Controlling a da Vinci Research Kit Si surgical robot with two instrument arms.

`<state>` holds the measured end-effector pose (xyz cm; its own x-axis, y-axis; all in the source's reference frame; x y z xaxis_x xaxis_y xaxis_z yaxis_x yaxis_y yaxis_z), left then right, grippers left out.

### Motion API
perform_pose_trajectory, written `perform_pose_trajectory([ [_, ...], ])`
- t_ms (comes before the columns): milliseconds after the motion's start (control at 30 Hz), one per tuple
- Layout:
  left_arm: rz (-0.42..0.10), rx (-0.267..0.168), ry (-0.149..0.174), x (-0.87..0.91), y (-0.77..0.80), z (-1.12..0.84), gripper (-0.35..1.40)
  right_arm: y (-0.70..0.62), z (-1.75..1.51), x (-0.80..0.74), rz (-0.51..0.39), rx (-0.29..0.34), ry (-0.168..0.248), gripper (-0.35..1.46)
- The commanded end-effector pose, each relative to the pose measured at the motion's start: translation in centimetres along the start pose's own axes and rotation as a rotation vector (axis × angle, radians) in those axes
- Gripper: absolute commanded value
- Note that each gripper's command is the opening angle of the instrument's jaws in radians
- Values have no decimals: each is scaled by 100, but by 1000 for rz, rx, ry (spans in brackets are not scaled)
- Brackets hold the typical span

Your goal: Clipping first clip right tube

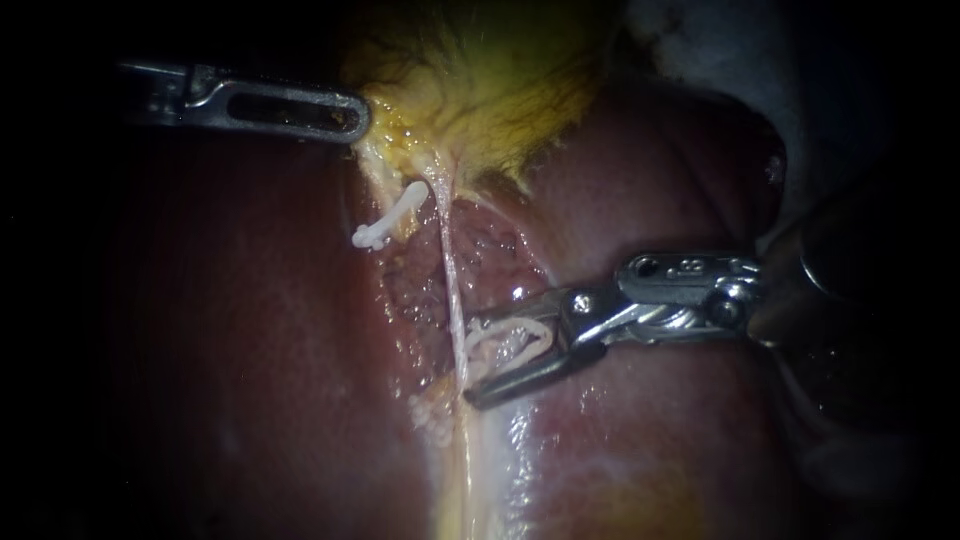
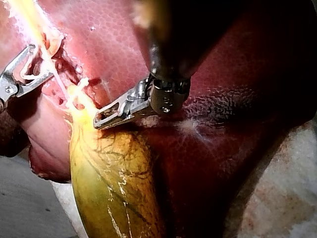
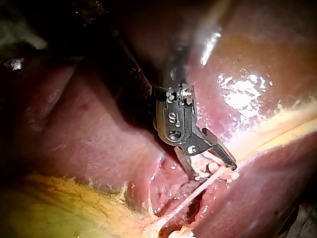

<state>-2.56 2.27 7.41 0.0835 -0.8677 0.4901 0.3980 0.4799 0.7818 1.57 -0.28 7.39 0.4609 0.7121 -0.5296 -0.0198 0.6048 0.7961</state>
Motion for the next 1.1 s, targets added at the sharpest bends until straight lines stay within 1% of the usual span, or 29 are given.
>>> perform_pose_trajectory([
  [33, 0, 0, 0, 0, 0, 0, -35, 4, 2, -3, 5, -2, -1, 49],
  [67, 0, 0, 0, 0, 0, 0, -35, 7, 3, -5, 4, -3, -1, 49],
  [133, 0, 0, 0, 0, 0, 0, -35, 13, 5, -8, 14, 2, 12, 49],
  [233, 0, 0, 0, 0, 0, 0, -35, 22, 7, -8, 49, 21, 47, 50],
  [300, 0, 0, 0, 0, 0, 0, -35, 28, 8, -6, 68, 43, 86, 50],
  [333, 0, 0, 0, 0, 0, 0, -35, 31, 8, -5, 86, 63, 108, 50],
  [433, 0, 0, 0, 1, 0, 0, -35, 35, 11, -3, 114, 115, 148, 50],
  [500, 0, 0, 0, 1, 0, 0, -35, 35, 12, -3, 130, 142, 165, 50],
  [633, 1, 0, 0, 1, 0, 0, -35, 31, 13, -3, 134, 188, 181, 50],
  [833, 1, -1, 0, 1, 0, 0, -35, 19, 20, -1, 133, 258, 205, 50],
  [967, 1, -1, 0, 1, 0, 0, -35, 5, 29, 1, 127, 304, 224, 51],
  [1100, 1, -1, 0, 1, 0, 0, -35, -8, 37, 4, 121, 339, 229, 51],
])
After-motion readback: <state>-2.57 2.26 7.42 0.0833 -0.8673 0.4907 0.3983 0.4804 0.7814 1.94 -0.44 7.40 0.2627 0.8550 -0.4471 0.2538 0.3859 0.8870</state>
